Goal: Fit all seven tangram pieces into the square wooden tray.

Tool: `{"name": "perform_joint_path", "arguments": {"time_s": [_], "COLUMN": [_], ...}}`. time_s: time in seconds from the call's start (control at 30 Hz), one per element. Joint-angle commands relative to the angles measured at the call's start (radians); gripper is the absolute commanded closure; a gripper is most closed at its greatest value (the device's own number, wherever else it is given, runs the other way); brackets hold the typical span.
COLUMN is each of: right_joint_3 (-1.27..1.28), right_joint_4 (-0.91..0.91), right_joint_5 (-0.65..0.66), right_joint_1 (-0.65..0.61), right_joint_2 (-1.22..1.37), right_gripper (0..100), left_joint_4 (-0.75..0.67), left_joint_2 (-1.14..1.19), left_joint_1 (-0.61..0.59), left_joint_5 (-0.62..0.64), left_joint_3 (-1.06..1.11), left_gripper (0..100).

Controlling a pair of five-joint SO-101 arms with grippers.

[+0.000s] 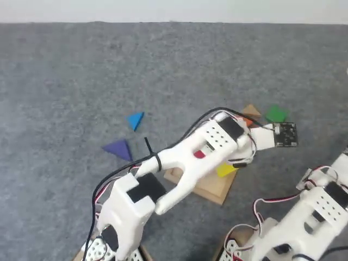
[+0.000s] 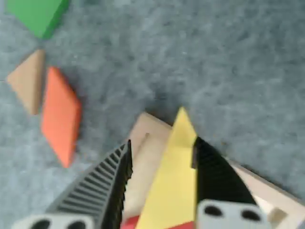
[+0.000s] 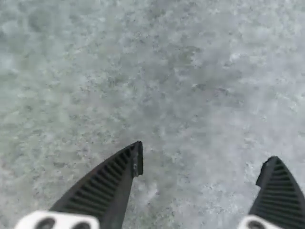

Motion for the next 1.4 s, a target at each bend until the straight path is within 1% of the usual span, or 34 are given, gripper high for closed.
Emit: {"name": "perform_joint_path", "arguments": {"time_s": [0.0, 0.17, 0.33, 0.43, 0.53, 0.67, 0.8, 0.87, 0.97, 1.27, 1.37], "right_joint_3": [-0.052, -0.054, -0.071, -0.074, -0.091, -0.130, -0.130, -0.129, -0.129, -0.127, -0.120], "right_joint_4": [0.001, 0.005, 0.005, 0.007, 0.012, 0.067, 0.067, 0.065, 0.065, 0.070, 0.070], "right_joint_5": [0.017, 0.020, 0.012, 0.009, 0.009, 0.009, 0.009, 0.009, 0.009, 0.009, 0.009], "right_joint_1": [0.071, 0.079, 0.151, 0.160, 0.163, 0.165, 0.157, 0.157, 0.157, 0.154, 0.125], "right_joint_2": [-0.028, -0.028, -0.030, -0.030, -0.030, -0.030, -0.030, -0.030, -0.030, -0.030, -0.030], "right_gripper": [62.0, 62.0, 62.0, 62.0, 62.0, 62.0, 62.0, 62.0, 62.0, 62.0, 62.0], "left_joint_4": [0.032, 0.032, 0.026, 0.025, 0.018, -0.006, 0.052, 0.086, 0.115, 0.110, 0.115], "left_joint_2": [-0.017, -0.015, -0.015, -0.014, 0.006, 0.094, 0.144, 0.144, 0.144, 0.141, 0.110], "left_joint_1": [0.035, 0.058, 0.068, 0.064, 0.038, -0.029, -0.087, -0.092, -0.092, -0.124, -0.138], "left_joint_5": [0.009, 0.009, 0.009, 0.009, 0.009, 0.006, -0.008, -0.038, -0.049, -0.127, -0.147], "left_joint_3": [-0.013, 0.004, 0.028, 0.036, 0.028, -0.010, -0.105, -0.133, -0.159, -0.165, -0.179], "left_gripper": [83, 83, 83, 83, 83, 83, 83, 83, 83, 83, 83]}}
